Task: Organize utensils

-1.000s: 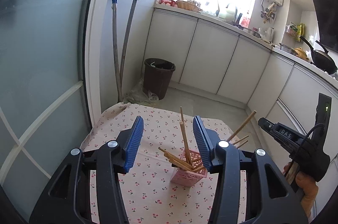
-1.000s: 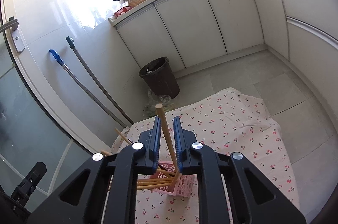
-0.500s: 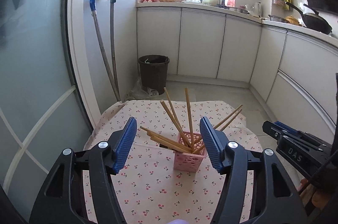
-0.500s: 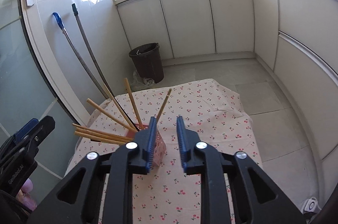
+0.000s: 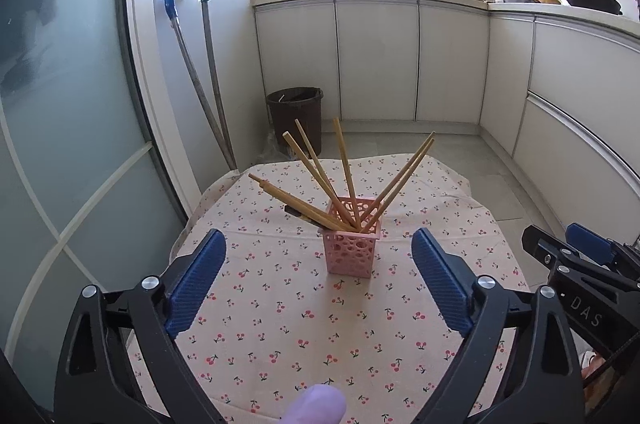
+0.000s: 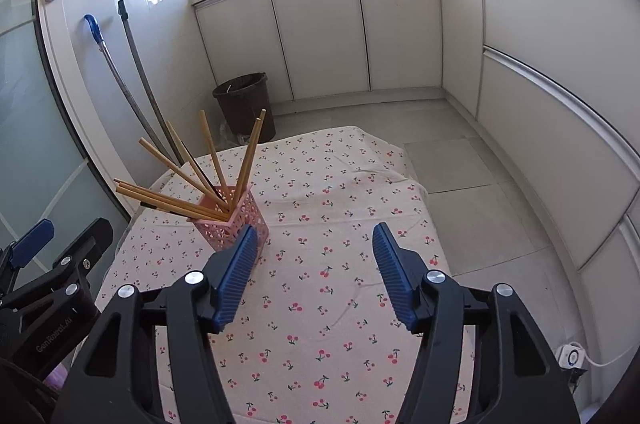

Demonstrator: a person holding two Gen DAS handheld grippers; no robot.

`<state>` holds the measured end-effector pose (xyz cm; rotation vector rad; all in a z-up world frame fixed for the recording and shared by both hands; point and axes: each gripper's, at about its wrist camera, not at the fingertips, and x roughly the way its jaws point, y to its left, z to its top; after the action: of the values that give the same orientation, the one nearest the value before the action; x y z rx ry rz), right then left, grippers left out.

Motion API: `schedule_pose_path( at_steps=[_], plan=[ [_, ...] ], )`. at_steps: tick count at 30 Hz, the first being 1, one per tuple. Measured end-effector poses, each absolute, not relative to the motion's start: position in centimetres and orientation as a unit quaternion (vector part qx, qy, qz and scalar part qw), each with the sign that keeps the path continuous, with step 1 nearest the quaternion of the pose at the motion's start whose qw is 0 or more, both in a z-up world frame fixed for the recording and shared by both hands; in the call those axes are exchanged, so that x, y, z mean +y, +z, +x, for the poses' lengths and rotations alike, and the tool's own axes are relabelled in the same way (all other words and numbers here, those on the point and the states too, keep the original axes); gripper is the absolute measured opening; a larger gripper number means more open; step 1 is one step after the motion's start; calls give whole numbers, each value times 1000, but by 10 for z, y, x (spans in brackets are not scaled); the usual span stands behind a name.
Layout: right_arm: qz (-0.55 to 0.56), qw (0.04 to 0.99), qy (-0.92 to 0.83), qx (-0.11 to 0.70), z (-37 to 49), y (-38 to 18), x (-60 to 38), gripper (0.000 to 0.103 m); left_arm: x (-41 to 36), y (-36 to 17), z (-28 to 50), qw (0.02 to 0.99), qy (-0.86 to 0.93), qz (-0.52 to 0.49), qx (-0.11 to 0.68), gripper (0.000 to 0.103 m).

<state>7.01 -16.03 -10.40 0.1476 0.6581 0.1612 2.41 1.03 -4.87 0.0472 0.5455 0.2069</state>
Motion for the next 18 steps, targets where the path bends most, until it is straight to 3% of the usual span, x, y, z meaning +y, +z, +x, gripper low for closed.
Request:
schedule_pose_path(
  at_steps=[2, 8, 18],
  plan=[
    [76, 941, 72, 322, 64, -107, -165, 74, 6, -51, 17, 959, 105, 27, 261, 96],
    [62, 948, 25, 311, 47, -117, -173, 87, 1, -55, 6, 958, 117, 33, 259, 96],
    [31, 958, -18, 285, 41, -112, -173, 94, -3, -57, 5, 958, 122, 37, 257, 96]
  ],
)
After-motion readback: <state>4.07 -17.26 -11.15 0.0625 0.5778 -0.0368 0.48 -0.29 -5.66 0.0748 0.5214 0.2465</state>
